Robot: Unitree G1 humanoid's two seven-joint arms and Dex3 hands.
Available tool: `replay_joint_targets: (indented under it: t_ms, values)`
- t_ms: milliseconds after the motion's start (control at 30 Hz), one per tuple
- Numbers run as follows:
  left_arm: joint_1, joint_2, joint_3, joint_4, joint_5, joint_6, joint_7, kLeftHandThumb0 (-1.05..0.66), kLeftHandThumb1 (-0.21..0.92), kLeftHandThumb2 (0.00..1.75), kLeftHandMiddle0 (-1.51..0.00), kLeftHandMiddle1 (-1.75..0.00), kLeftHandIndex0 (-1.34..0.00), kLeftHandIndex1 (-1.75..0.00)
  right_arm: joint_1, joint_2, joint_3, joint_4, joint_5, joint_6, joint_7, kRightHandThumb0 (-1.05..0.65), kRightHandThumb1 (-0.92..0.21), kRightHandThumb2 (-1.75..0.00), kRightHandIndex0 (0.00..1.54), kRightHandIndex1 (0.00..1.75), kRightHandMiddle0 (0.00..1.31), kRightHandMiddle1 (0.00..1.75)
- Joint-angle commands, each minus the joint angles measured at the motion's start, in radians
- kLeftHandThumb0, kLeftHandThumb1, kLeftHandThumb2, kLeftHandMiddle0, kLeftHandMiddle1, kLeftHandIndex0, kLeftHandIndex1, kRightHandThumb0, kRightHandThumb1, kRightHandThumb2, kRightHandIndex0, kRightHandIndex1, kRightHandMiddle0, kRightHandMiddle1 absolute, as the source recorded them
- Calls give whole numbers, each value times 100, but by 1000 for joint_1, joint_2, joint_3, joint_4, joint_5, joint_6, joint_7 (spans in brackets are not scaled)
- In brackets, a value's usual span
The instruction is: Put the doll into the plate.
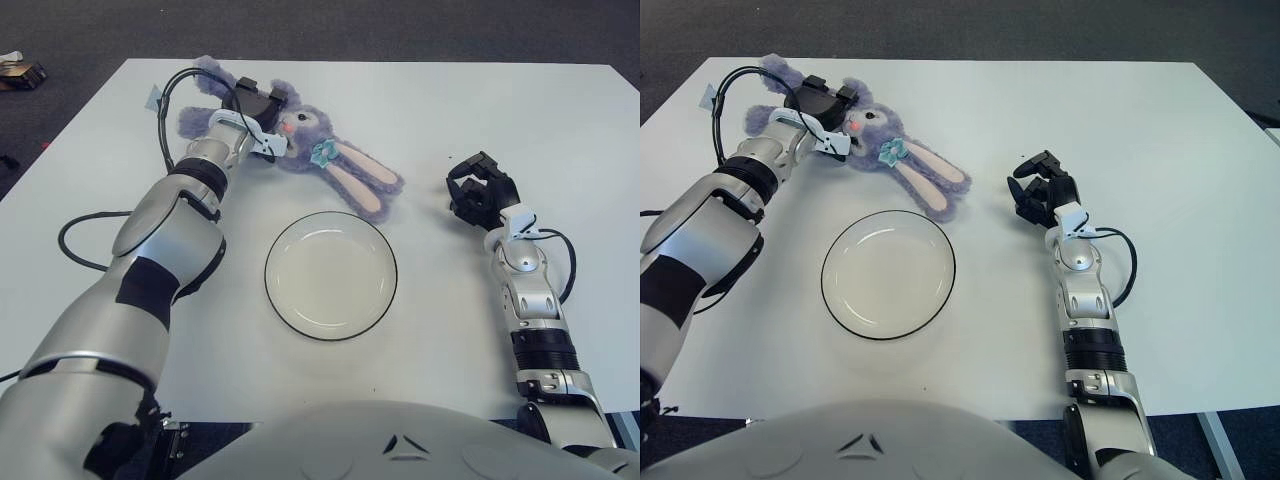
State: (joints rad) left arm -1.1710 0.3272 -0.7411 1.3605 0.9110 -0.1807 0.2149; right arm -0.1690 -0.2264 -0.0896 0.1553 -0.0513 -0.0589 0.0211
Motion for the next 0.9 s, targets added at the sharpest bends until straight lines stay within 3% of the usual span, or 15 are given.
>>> replay_joint_targets:
  t_ms: [0, 100, 233, 267, 300, 433, 867]
  values:
    - [27, -15, -5, 17, 0, -39, -42, 29, 91, 15, -56, -129, -37, -105, 49, -2, 1, 41, -1, 61, 14, -38, -74, -66, 79, 168, 42, 162]
    - [26, -14, 5, 17, -11, -57, -46, 9, 88, 25, -54, -141, -45, -115, 49, -2, 0, 40, -1, 63, 14, -38, -74, -66, 79, 168, 42, 162]
    - [28, -14, 26, 16, -32, -70, -50, 2, 84, 35, -53, -146, -49, -121, 49, -2, 0, 39, -1, 64, 14, -38, -74, -65, 79, 168, 42, 161]
    - [29, -14, 40, 16, -47, -74, -54, 2, 78, 45, -52, -149, -48, -128, 49, -2, -1, 39, 0, 64, 14, -38, -74, -65, 79, 168, 42, 161]
    - [30, -15, 49, 16, -57, -77, -57, 1, 66, 71, -50, -156, -44, -144, 49, -2, -1, 39, 0, 64, 15, -38, -74, -65, 80, 168, 42, 161]
    - [27, -16, 66, 15, -76, -76, -72, 0, 54, 96, -47, -165, -39, -160, 49, -2, -2, 39, 1, 65, 14, -38, -74, -65, 80, 168, 42, 161]
    - [26, -12, 70, 12, -77, -78, -69, 0, 44, 115, -48, -170, -37, -173, 45, -3, -5, 47, 6, 60, 17, -38, -74, -65, 80, 168, 43, 161]
